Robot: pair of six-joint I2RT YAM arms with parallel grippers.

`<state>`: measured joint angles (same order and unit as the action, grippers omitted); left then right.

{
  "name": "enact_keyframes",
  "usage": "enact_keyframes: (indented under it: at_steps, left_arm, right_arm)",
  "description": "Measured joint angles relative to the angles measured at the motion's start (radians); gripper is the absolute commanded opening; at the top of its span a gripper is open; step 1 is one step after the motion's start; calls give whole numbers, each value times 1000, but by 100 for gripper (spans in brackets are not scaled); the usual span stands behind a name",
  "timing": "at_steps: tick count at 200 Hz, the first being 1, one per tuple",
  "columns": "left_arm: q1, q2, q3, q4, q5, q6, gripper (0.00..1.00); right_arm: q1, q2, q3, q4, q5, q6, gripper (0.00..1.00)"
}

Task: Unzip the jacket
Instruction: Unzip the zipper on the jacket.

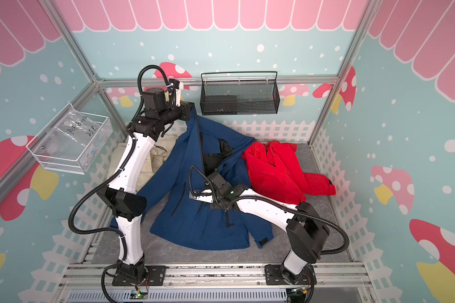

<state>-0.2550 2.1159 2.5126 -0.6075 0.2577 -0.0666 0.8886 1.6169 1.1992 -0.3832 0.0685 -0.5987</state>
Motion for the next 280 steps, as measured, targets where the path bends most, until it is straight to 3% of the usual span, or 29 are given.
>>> enact_keyframes:
  at_steps: [280]
  left_arm:
    - [26,1,13,30,-3,-44,0]
  right_arm:
    - [83,-8,-61,-61,-27,85,0]
